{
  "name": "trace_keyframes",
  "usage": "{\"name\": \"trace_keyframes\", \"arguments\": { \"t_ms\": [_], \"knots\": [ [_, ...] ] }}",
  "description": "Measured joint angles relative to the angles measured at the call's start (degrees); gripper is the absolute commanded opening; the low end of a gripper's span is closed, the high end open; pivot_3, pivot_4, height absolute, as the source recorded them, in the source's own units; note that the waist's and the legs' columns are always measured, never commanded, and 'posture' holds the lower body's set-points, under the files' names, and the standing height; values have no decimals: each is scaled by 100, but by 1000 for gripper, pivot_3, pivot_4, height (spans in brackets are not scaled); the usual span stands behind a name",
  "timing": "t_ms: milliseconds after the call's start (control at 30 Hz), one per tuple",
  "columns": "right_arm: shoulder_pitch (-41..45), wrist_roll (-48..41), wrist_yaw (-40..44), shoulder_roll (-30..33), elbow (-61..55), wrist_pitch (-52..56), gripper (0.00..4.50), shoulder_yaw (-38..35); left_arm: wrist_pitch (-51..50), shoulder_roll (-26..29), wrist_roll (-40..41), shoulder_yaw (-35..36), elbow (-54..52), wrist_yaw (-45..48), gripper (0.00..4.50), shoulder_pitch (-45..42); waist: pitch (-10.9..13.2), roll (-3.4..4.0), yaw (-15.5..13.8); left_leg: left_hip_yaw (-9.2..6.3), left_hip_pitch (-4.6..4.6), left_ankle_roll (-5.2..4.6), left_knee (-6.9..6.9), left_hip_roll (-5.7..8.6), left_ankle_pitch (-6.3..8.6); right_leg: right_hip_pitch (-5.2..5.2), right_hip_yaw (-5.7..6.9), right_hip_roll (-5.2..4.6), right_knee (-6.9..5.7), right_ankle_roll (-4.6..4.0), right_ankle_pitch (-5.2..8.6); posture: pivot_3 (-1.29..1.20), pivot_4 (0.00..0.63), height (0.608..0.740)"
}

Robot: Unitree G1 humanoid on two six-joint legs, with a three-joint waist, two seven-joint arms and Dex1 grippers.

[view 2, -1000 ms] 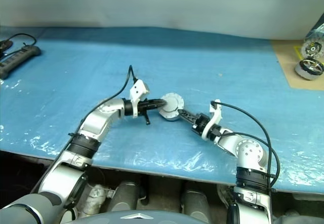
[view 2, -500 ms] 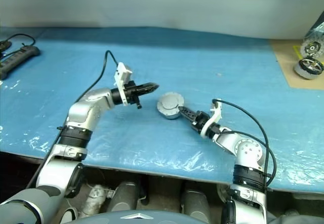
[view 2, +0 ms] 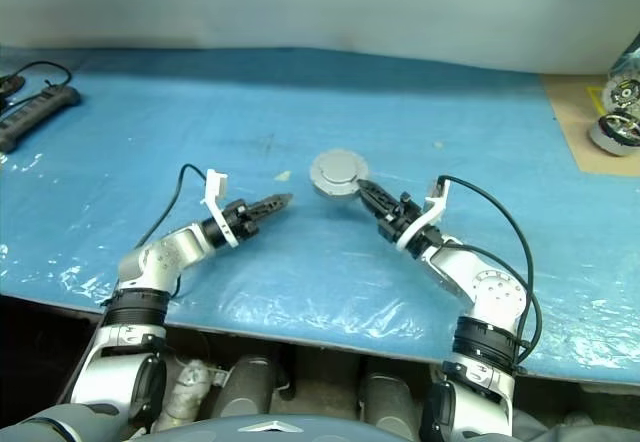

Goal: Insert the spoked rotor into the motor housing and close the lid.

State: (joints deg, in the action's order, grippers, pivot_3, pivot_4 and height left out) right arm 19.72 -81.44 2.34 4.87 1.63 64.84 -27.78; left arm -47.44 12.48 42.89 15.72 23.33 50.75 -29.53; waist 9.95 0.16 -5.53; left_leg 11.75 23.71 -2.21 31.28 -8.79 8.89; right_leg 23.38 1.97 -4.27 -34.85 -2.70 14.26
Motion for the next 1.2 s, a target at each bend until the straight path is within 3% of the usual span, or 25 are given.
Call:
{"name": "trace_keyframes", "arguments": {
  "t_ms": [133, 167, 733, 1133, 1200],
  "knots": [
    [-3, -153, -30, 109, -30, -37, 1117, 174, -209, 1, 234, 161, 306, 101, 4410, -143, 0, 0, -5, -1, 1, 0, -3, 0, 0, 1, 1, 0, 1, 2, -1, 0, 150, 740],
    [-7, -213, -30, 163, -33, -41, 1117, 221, -247, 2, 250, 177, 370, 128, 4465, -143, 0, 0, -6, -2, 2, 0, -3, 0, 0, 1, 2, 0, 1, 7, -4, 0, 150, 740],
    [-142, -539, -34, 547, -230, -103, 1117, 733, -447, -603, 404, -204, -86, 423, 4465, -166, 1, -2, -14, -4, 1, -3, 6, -1, 0, -5, 3, 0, -3, 20, -12, 0, 150, 740],
    [-177, -599, -102, 669, -232, -317, 1117, 879, -311, -1619, 411, -22, 241, -869, 4465, -637, 2, -3, -9, -11, 7, -15, 32, -2, 2, -10, 5, 0, -7, 25, -15, 0, 150, 740],
    [-209, -599, -128, 675, -232, -328, 1117, 897, -233, -1641, 383, 18, 355, -1033, 4108, -646, 2, -3, -1, -13, 7, -16, 32, -2, 1, -10, 6, 1, -9, 29, -18, 0, 150, 740]
  ]
}}
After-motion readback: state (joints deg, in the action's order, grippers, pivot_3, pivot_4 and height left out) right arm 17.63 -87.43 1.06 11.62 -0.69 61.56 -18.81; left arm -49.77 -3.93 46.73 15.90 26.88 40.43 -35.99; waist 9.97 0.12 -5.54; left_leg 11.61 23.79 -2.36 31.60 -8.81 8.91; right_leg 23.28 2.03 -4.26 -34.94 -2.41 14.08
